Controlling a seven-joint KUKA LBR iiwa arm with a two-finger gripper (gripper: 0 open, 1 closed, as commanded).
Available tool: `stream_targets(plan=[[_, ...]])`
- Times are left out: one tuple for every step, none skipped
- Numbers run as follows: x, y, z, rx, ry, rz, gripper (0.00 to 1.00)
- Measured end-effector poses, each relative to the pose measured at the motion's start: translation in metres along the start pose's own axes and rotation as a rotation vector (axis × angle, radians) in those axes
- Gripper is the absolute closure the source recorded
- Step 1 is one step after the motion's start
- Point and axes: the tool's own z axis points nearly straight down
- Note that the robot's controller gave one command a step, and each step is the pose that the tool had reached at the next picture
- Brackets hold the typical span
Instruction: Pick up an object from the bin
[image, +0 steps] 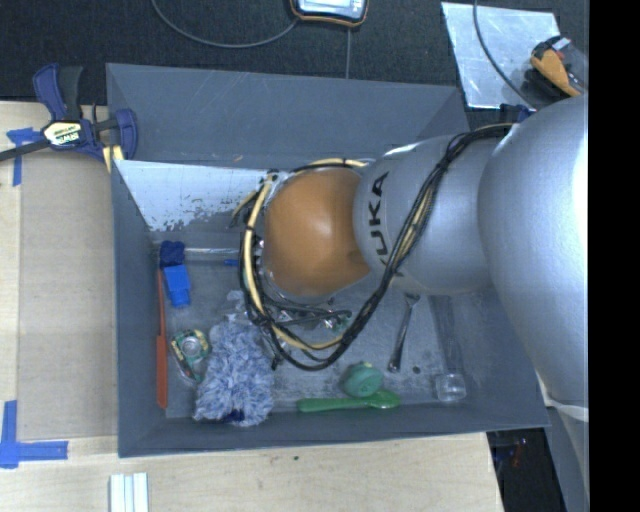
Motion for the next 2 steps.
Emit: stream_targets(plan=[[0.0, 0.0, -0.011, 0.001, -0.002, 0.003, 1.0], [0.001, 0.0, -0.037, -0.002, 0.003, 0.005, 1.0]])
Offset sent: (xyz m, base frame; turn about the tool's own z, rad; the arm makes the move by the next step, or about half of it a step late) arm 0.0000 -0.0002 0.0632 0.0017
